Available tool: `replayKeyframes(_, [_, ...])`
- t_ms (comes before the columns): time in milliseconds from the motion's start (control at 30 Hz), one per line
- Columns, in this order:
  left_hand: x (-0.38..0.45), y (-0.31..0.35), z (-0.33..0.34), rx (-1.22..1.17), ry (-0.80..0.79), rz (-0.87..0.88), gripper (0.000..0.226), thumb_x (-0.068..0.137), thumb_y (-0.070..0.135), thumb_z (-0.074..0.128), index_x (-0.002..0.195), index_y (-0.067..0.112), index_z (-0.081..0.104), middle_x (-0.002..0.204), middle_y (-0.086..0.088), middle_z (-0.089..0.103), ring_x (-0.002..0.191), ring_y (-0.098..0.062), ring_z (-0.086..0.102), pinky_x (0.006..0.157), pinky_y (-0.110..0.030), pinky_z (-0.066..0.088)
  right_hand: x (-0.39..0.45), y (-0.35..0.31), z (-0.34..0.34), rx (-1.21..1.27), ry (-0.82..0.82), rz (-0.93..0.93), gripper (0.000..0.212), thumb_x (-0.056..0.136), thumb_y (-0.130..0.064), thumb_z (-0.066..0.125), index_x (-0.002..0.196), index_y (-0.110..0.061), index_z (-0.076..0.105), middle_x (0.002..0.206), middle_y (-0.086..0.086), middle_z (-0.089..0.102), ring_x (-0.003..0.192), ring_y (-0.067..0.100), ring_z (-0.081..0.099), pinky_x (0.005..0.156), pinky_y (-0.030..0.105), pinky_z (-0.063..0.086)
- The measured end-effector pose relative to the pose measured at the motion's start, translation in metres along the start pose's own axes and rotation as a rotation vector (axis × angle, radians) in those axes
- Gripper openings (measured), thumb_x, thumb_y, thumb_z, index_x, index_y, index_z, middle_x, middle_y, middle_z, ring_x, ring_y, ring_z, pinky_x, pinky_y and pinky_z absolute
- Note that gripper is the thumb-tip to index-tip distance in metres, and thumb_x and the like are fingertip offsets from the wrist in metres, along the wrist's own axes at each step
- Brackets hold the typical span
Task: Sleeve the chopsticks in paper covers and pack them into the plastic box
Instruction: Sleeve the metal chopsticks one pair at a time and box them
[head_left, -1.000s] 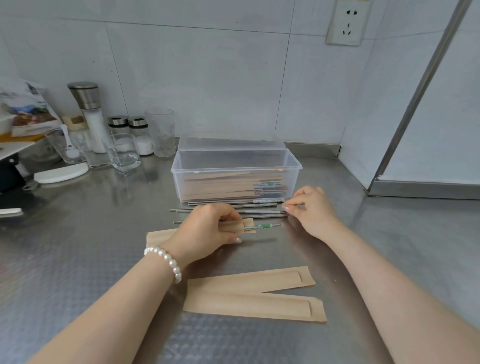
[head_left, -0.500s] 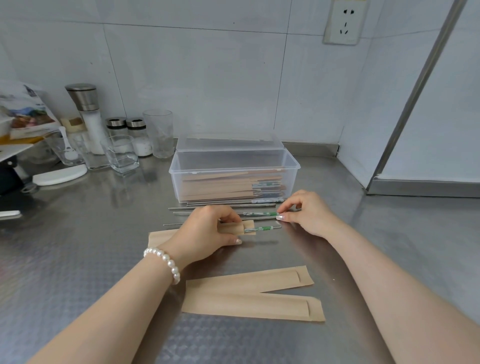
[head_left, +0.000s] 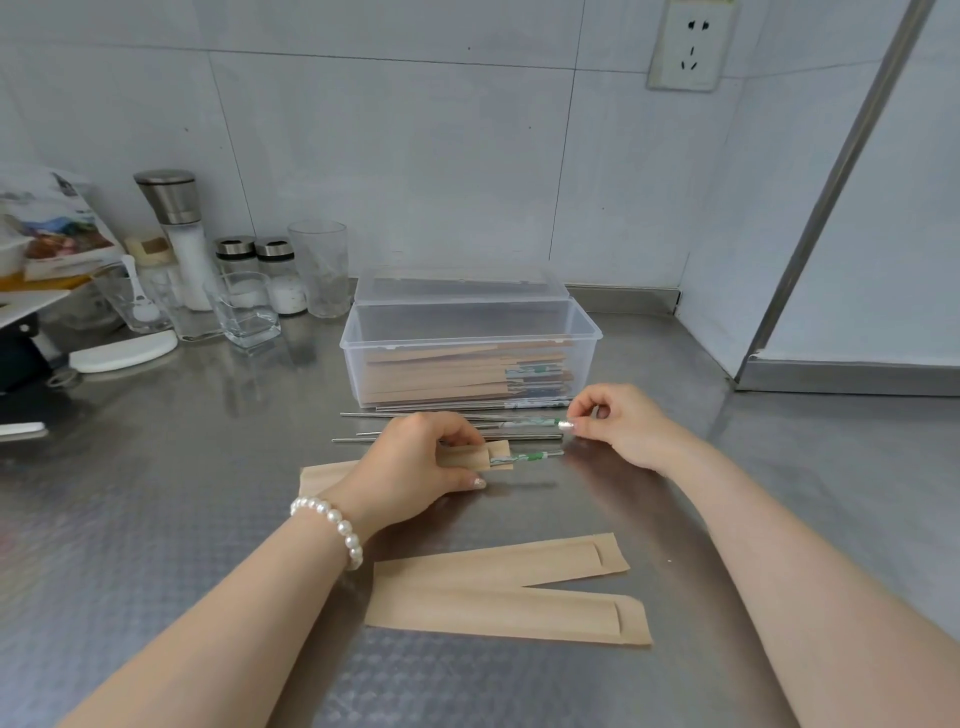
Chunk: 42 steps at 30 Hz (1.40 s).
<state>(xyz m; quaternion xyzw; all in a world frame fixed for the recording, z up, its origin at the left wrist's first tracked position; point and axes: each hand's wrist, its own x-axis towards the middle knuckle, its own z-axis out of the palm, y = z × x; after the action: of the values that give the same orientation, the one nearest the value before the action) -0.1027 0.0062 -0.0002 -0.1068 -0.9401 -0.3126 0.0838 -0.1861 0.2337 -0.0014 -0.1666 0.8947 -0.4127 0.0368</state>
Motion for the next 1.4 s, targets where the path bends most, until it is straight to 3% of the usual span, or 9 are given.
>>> replayKeyframes(100, [0.0,-0.001,0.001,0.0,0.013,-0.005,0.036,0.067,0.024,0.079,0.1,0.023,0.065,0.089,0.009,0.06,0.084,-0.009,0.051,0.072,-0.015,0.033,-0.001,0.0,-0.006,0.379,0.166,-0.017,0.019,0.089,-0.004,0.057,0.073,-0.015,0.055,0.062,-0.002,0.054,0.049,-0.001,0.045,0.054,0.013,0.035])
replayKeyframes(233, [0.0,0.0,0.001,-0.008,0.052,-0.017,0.035,0.066,0.023,0.08,0.099,0.023,0.065,0.086,0.011,0.059,0.079,-0.009,0.05,0.071,-0.016,0.033,-0.003,-0.003,-0.022,1.024,0.379,0.023,0.021,0.098,-0.013,0.041,0.077,-0.014,0.045,0.047,0.0,0.056,0.044,0.011,0.048,0.045,0.021,0.036])
replayKeyframes(333, [0.0,0.001,0.0,-0.011,0.089,-0.028,0.033,0.065,0.022,0.081,0.094,0.024,0.066,0.084,0.012,0.059,0.072,-0.008,0.049,0.07,-0.021,0.036,-0.004,0.001,-0.033,1.219,0.555,0.056,0.026,0.1,-0.021,0.038,0.074,-0.016,0.04,0.044,-0.002,0.051,0.041,0.011,0.042,0.041,0.016,0.031])
replayKeyframes(633, [0.001,0.0,-0.001,-0.029,0.121,-0.039,0.037,0.062,0.021,0.082,0.095,0.026,0.065,0.086,0.01,0.059,0.076,-0.011,0.049,0.071,-0.021,0.036,-0.004,0.004,-0.035,1.091,0.605,0.023,0.029,0.101,-0.022,0.035,0.073,-0.017,0.039,0.065,0.004,0.046,0.039,0.011,0.039,0.04,0.016,0.028])
replayKeyframes(867, [0.001,-0.001,-0.001,-0.029,0.134,-0.044,0.036,0.062,0.022,0.082,0.094,0.026,0.065,0.08,0.015,0.054,0.066,0.002,0.047,0.067,-0.02,0.034,-0.005,0.006,-0.037,1.097,0.659,0.03,0.029,0.1,-0.022,0.037,0.071,-0.017,0.039,0.058,0.001,0.048,0.037,0.011,0.039,0.041,0.016,0.027])
replayKeyframes(1000, [0.001,-0.002,-0.002,-0.02,0.142,-0.046,0.035,0.062,0.023,0.082,0.093,0.026,0.065,0.08,0.014,0.056,0.066,-0.001,0.048,0.066,-0.02,0.033,-0.006,0.005,-0.036,1.081,0.645,0.048,0.029,0.1,-0.021,0.037,0.072,-0.017,0.039,0.062,0.004,0.047,0.037,0.011,0.039,0.041,0.016,0.026])
replayKeyframes(1133, [0.0,0.001,-0.001,-0.025,0.146,-0.026,0.036,0.063,0.021,0.082,0.095,0.023,0.066,0.081,0.012,0.056,0.07,-0.007,0.048,0.067,-0.018,0.034,-0.006,0.001,-0.028,1.033,0.454,0.064,0.024,0.096,-0.012,0.044,0.072,-0.013,0.045,0.05,0.004,0.057,0.038,0.012,0.044,0.039,0.016,0.031])
replayKeyframes(1267, [-0.001,0.001,-0.003,-0.038,0.148,-0.025,0.035,0.064,0.021,0.081,0.095,0.023,0.066,0.077,0.018,0.053,0.066,0.002,0.048,0.06,-0.01,0.033,-0.01,-0.001,-0.021,0.887,0.176,0.132,0.02,0.089,0.0,0.051,0.07,-0.006,0.053,0.051,0.004,0.061,0.041,0.011,0.046,0.038,0.017,0.032])
replayKeyframes(1400, [-0.001,0.004,-0.002,-0.047,0.149,-0.005,0.035,0.064,0.021,0.081,0.096,0.022,0.066,0.077,0.021,0.052,0.067,0.004,0.048,0.063,-0.003,0.034,-0.012,-0.006,-0.015,0.777,0.056,0.134,0.015,0.082,0.003,0.057,0.069,-0.003,0.059,0.051,0.004,0.06,0.043,0.009,0.044,0.038,0.017,0.031])
